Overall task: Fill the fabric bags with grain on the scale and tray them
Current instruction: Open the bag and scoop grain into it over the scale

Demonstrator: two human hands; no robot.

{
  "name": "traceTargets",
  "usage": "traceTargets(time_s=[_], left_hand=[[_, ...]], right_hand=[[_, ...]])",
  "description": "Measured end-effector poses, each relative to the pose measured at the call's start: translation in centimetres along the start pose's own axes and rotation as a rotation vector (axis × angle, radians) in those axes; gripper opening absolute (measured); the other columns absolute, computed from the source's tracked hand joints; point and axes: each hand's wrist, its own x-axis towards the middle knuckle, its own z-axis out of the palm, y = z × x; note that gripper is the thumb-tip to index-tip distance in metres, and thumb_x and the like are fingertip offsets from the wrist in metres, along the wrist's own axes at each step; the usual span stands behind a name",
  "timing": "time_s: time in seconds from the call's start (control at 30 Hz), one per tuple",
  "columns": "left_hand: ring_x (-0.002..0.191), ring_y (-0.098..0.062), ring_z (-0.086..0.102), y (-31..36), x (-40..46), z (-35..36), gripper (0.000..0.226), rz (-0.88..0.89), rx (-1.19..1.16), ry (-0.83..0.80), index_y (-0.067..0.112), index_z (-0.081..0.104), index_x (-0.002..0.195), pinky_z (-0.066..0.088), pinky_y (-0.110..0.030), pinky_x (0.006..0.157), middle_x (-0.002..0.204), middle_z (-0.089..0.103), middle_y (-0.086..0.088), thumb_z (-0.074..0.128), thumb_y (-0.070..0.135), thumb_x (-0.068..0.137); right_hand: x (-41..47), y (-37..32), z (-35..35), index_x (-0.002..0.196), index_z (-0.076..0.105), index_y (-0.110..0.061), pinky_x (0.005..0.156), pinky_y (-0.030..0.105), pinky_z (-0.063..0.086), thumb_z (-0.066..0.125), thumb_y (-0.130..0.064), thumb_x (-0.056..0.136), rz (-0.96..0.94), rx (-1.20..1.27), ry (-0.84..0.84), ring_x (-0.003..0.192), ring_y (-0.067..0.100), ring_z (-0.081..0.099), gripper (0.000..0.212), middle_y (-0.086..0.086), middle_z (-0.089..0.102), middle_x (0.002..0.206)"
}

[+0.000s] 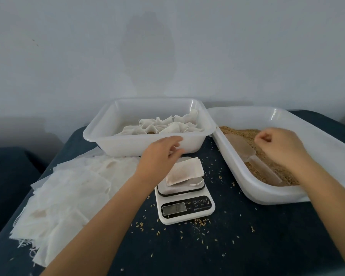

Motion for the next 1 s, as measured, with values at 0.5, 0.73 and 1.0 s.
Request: traceTargets(time_s=[0.5, 0.73, 1.0], left_hand=[[0.071, 0.000, 0.061, -6.6, -8.9, 1.7, 0.017, -0.510, -0.290, 0.235, 0.036, 0.061, 0.075, 0.041, -0.012, 0.065, 0.071, 0.066, 0.015, 0.061, 0.025, 0.088], [0.060, 0.000, 0.055, -7.5, -8.9, 2.3, 0.019, -0.490, -0.220, 0.197, 0.032, 0.060, 0.069, 0.039, -0.016, 0.055, 0.066, 0.062, 0.016, 0.059, 0.034, 0.087], [0.049, -0.004, 0.042, -7.5, -9.0, 2.3, 0.036, -0.479, -0.190, 0.167, 0.024, 0.052, 0.059, 0.038, -0.026, 0.054, 0.058, 0.055, -0.004, 0.052, 0.044, 0.089]], right_hand=[[-7.3, -4.6, 13.4, 0.066, 0.048, -0.006, 0.051, 0.017, 0.033, 0.048, -0.035, 0.097, 0.061, 0.646, 0.014, 0.049, 0.003, 0.040, 0.043, -0.004, 0.045, 0.055], [-6.6, -3.4, 13.9, 0.064, 0.053, -0.016, 0.058, 0.026, 0.037, 0.051, -0.034, 0.095, 0.165, 0.716, -0.063, 0.045, 0.000, 0.042, 0.036, -0.012, 0.046, 0.046], [-6.5, -3.4, 14.0, 0.067, 0.058, -0.017, 0.061, 0.026, 0.039, 0.052, -0.034, 0.095, 0.137, 0.696, -0.090, 0.048, -0.002, 0.046, 0.033, -0.010, 0.049, 0.050]])
